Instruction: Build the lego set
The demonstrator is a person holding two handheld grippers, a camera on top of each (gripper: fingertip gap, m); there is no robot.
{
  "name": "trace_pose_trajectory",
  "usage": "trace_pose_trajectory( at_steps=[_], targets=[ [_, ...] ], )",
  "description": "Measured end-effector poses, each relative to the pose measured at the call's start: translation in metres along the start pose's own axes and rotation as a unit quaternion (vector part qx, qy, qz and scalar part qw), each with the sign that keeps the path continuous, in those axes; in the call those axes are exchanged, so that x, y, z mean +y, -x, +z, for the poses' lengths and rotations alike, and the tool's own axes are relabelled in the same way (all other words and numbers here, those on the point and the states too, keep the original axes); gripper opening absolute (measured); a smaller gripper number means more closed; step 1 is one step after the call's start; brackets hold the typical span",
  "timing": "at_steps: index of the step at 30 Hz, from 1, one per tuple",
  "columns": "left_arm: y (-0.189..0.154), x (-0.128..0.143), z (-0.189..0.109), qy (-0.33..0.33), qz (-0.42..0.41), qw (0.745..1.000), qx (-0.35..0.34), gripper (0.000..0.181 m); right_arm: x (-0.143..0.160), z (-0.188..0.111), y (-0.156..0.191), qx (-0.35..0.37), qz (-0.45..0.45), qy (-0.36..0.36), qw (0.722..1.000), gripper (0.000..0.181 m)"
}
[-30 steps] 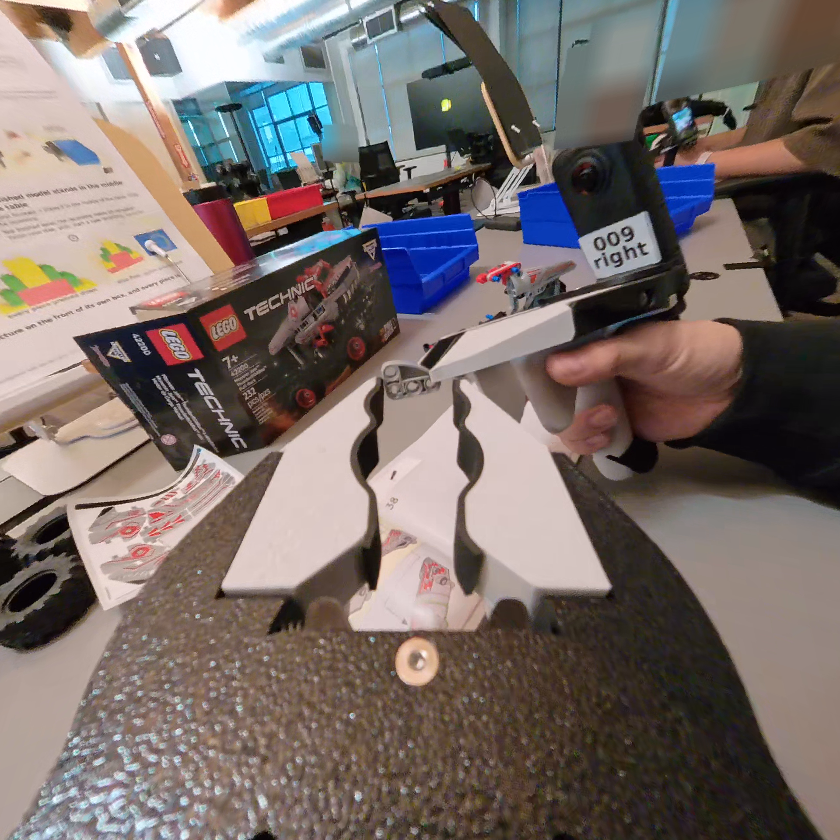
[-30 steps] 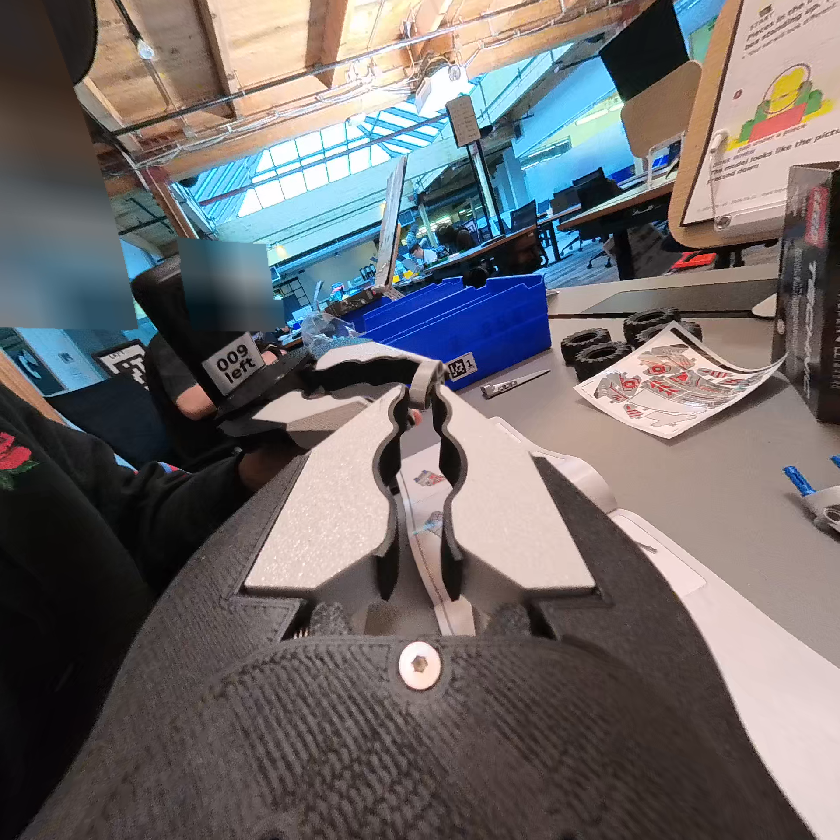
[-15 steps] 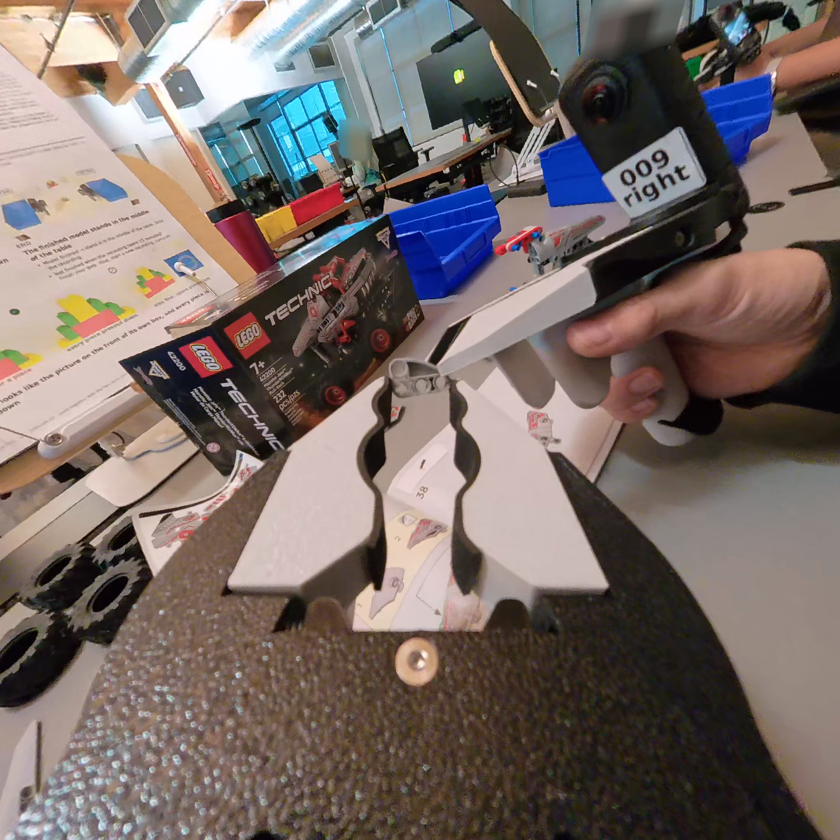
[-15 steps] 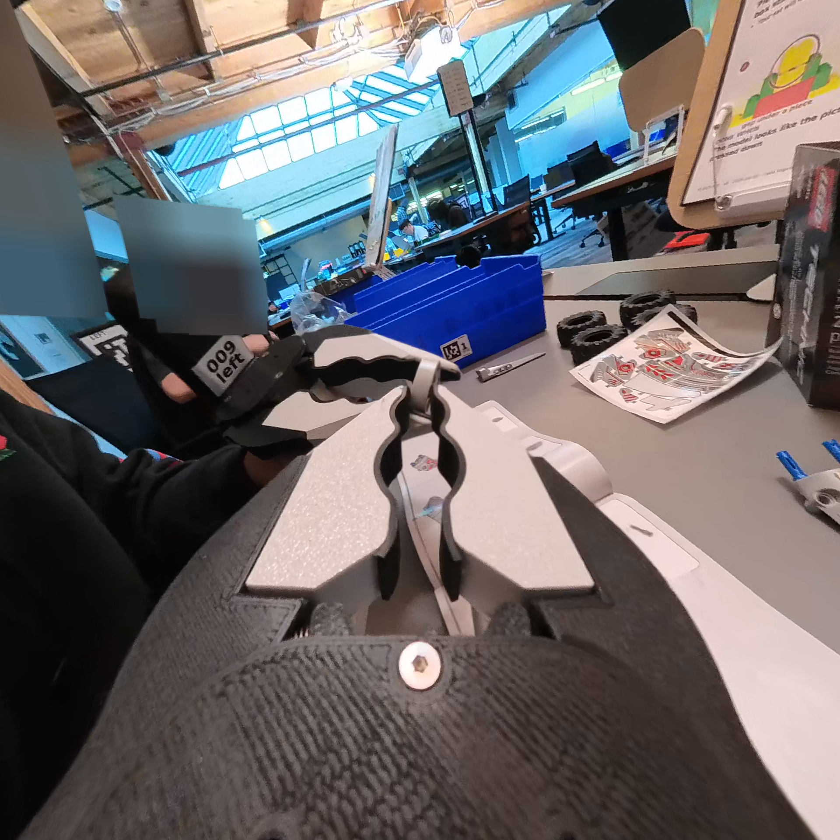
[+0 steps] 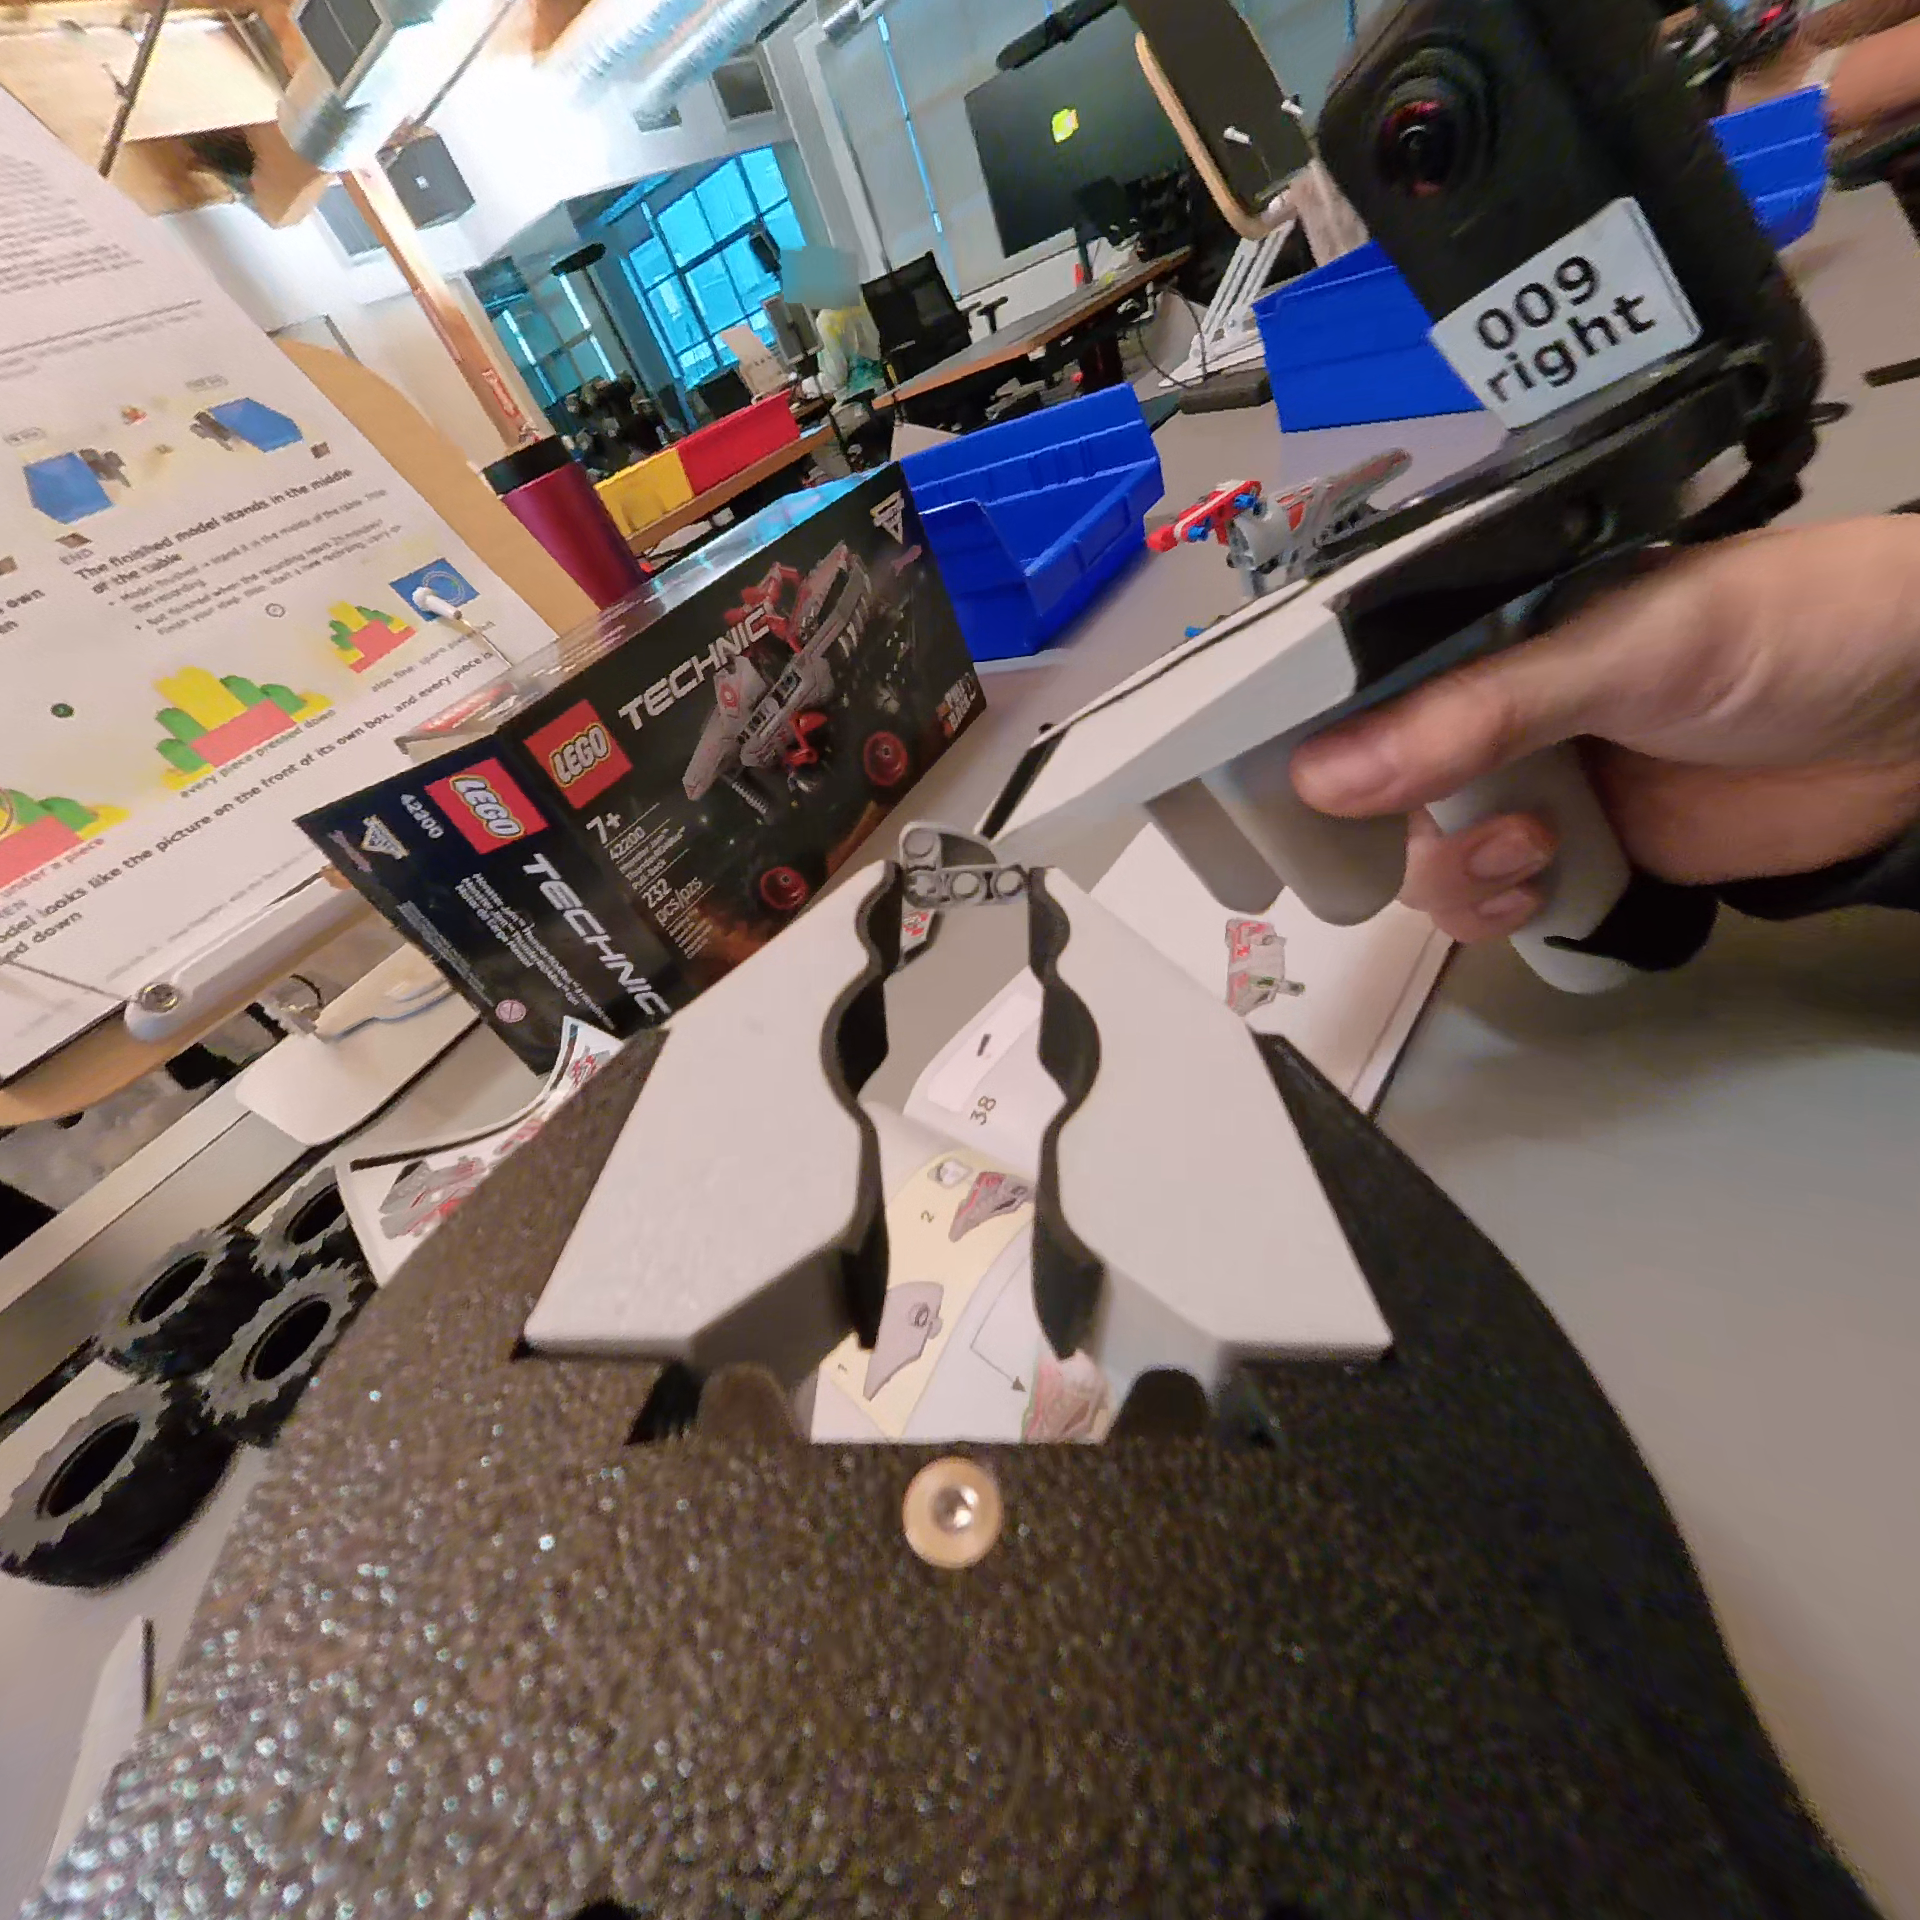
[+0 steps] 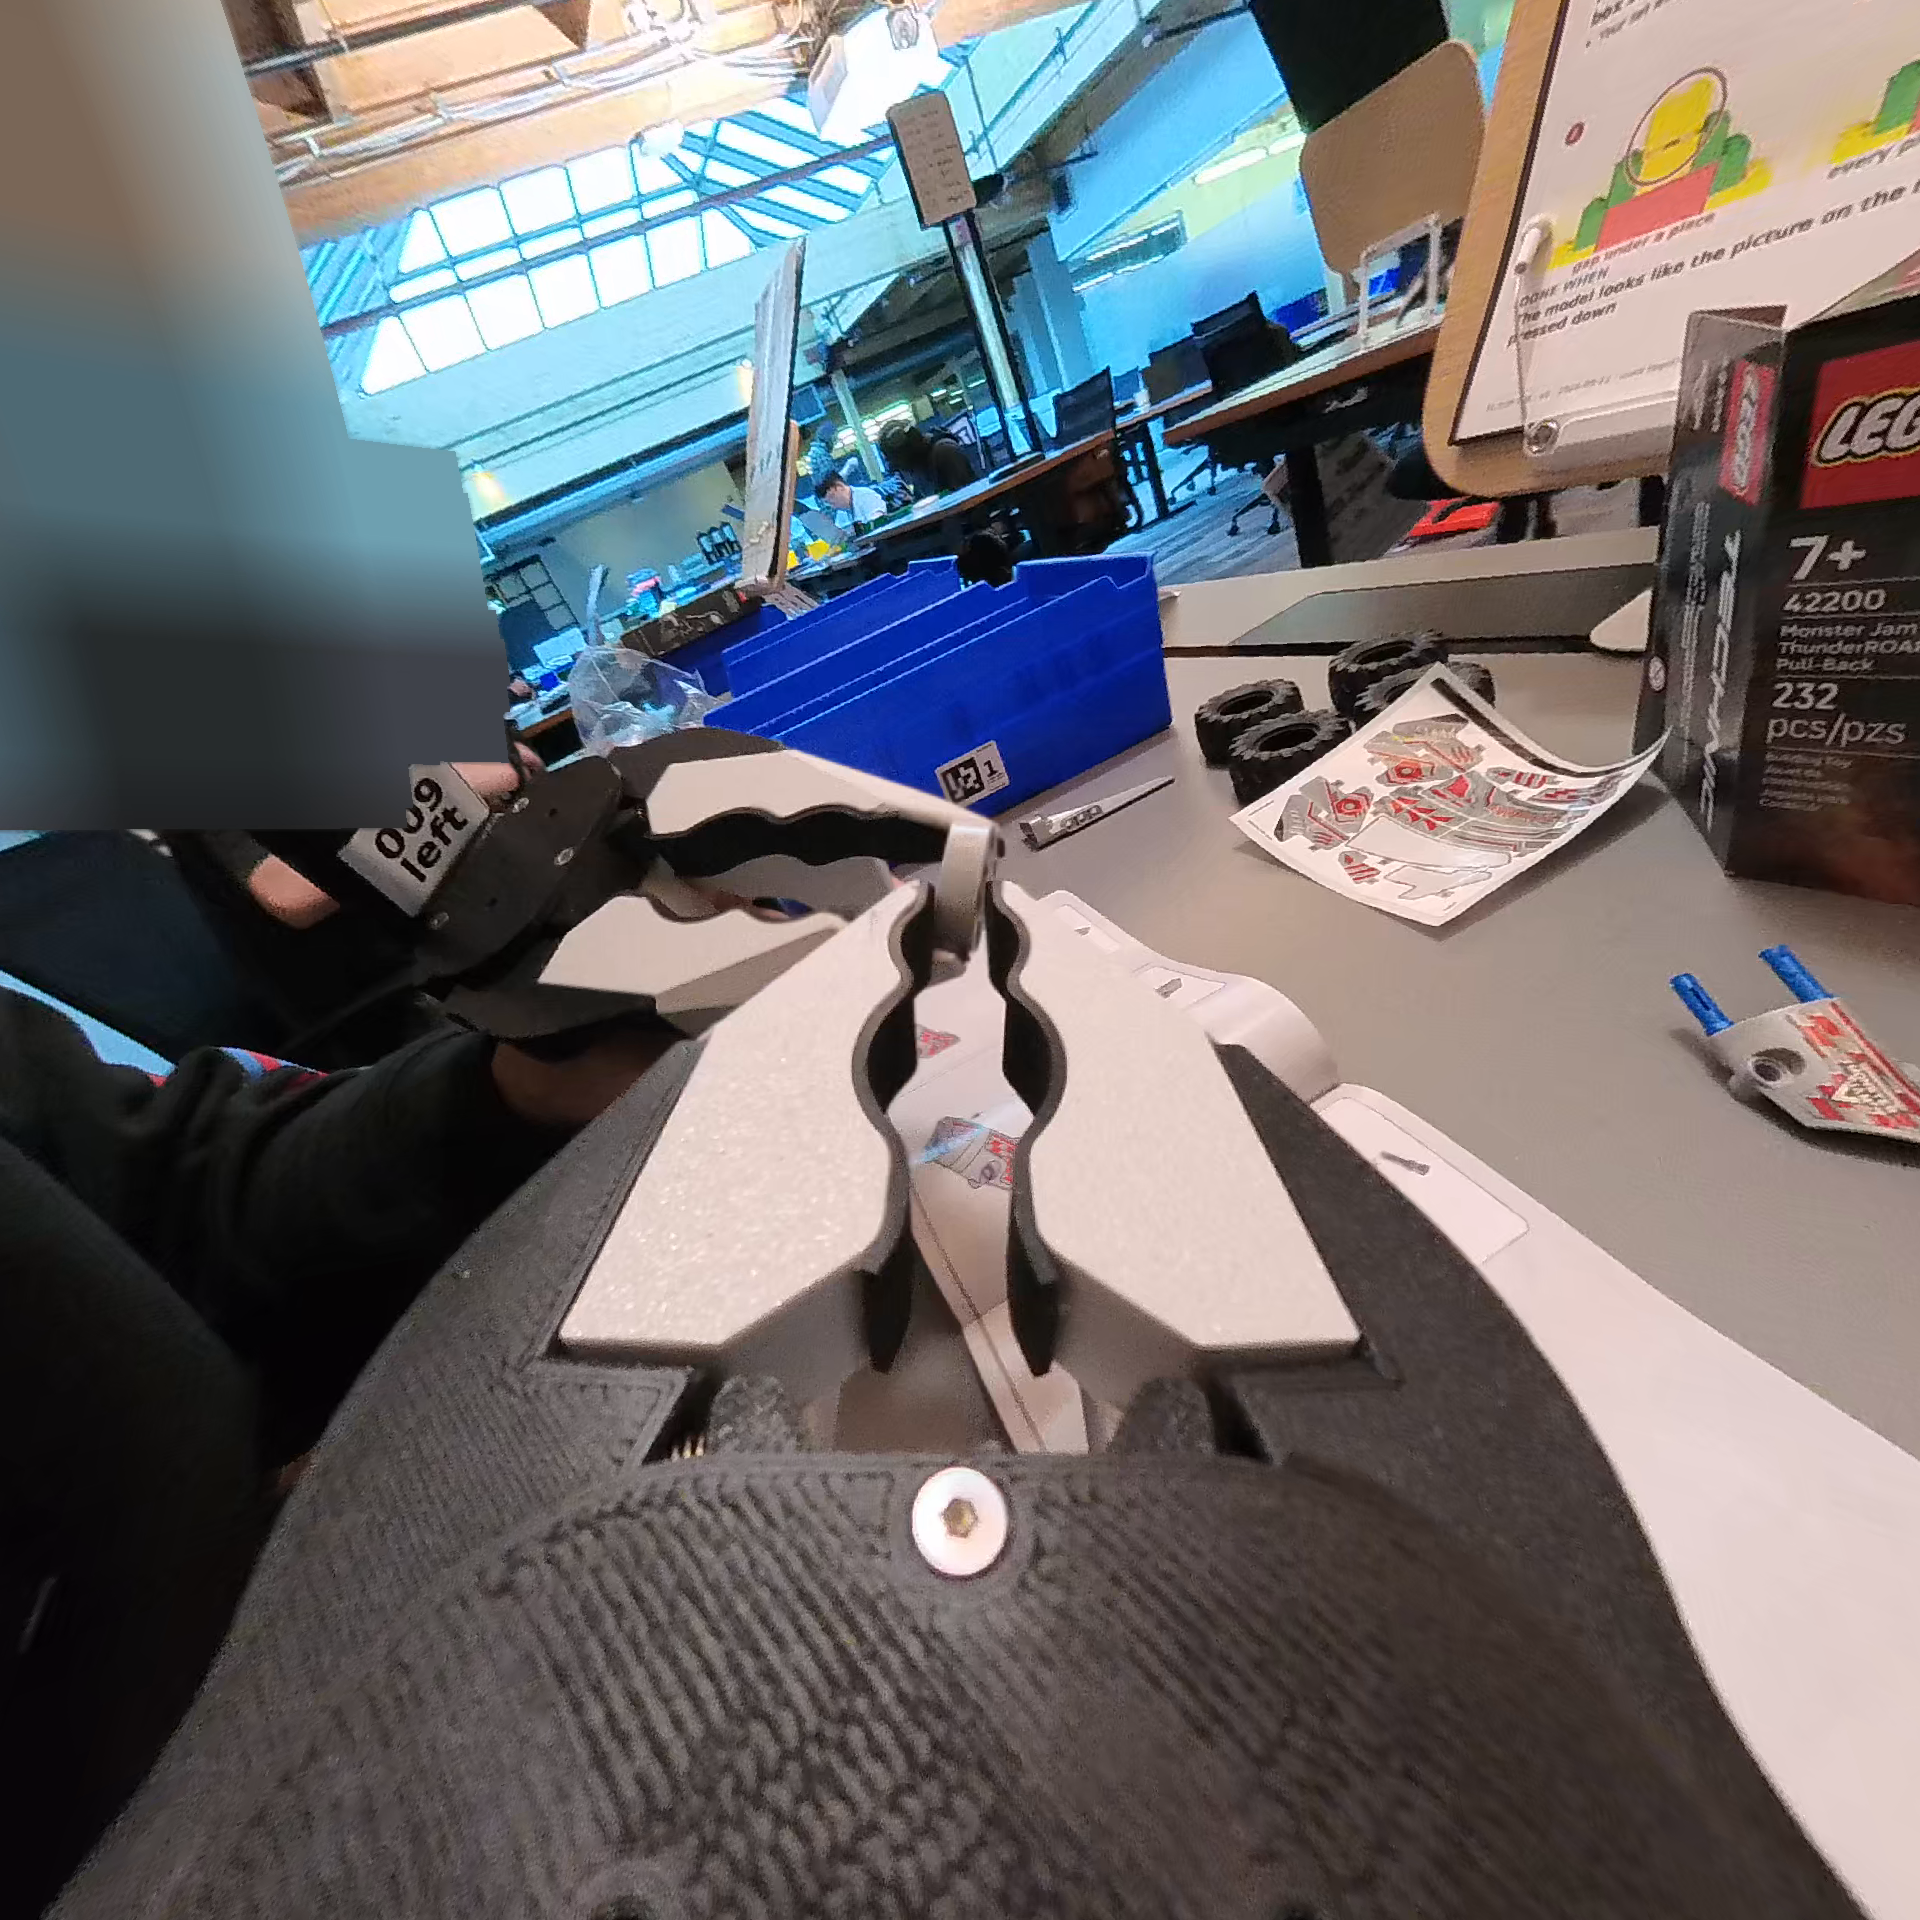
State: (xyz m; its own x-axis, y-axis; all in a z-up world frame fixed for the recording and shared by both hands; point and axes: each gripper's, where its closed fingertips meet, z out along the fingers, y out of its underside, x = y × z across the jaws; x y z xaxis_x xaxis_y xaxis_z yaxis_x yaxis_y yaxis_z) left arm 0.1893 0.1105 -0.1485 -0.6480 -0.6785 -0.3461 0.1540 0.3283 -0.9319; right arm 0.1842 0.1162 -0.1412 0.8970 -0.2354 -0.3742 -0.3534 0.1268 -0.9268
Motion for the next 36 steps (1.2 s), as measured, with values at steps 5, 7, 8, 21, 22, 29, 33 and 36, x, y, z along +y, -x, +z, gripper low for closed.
trace_pose_trajectory(
  at_steps=[5, 7, 8, 21, 22, 29, 33, 36],
  targets=[
    [-0.007, 0.004, 0.002, 0.014, 0.048, 0.999, 0.012, 0.021, 0.005, -0.001, -0.003, 0.006, 0.001, 0.029, 1.000, 0.006],
    [-0.007, 0.010, 0.004, 0.026, 0.062, 0.998, 0.014, 0.021, 0.011, 0.000, -0.007, 0.024, -0.014, 0.050, 0.998, 0.006],
    [-0.007, 0.011, 0.005, 0.026, 0.062, 0.998, 0.012, 0.022, 0.011, 0.001, -0.007, 0.027, -0.014, 0.052, 0.998, 0.005],
    [0.065, 0.035, -0.024, 0.032, -0.043, 0.998, 0.012, 0.022, -0.002, -0.003, -0.108, 0.198, -0.226, 0.246, 0.922, 0.040],
    [0.070, 0.034, -0.030, 0.021, -0.055, 0.998, 0.013, 0.022, 0.002, -0.003, -0.124, 0.213, -0.243, 0.281, 0.904, 0.042],
    [0.071, 0.036, -0.049, 0.018, -0.054, 0.997, 0.052, 0.022, 0.042, 0.003, -0.183, 0.236, -0.218, 0.413, 0.852, 0.046],
    [0.067, 0.043, -0.049, 0.045, -0.036, 0.996, 0.064, 0.022, 0.048, 0.005, -0.193, 0.230, -0.199, 0.421, 0.855, 0.042],
    [0.068, 0.047, -0.047, 0.057, -0.044, 0.996, 0.059, 0.022, 0.051, 0.005, -0.193, 0.212, -0.195, 0.422, 0.859, 0.029]
  ],
)
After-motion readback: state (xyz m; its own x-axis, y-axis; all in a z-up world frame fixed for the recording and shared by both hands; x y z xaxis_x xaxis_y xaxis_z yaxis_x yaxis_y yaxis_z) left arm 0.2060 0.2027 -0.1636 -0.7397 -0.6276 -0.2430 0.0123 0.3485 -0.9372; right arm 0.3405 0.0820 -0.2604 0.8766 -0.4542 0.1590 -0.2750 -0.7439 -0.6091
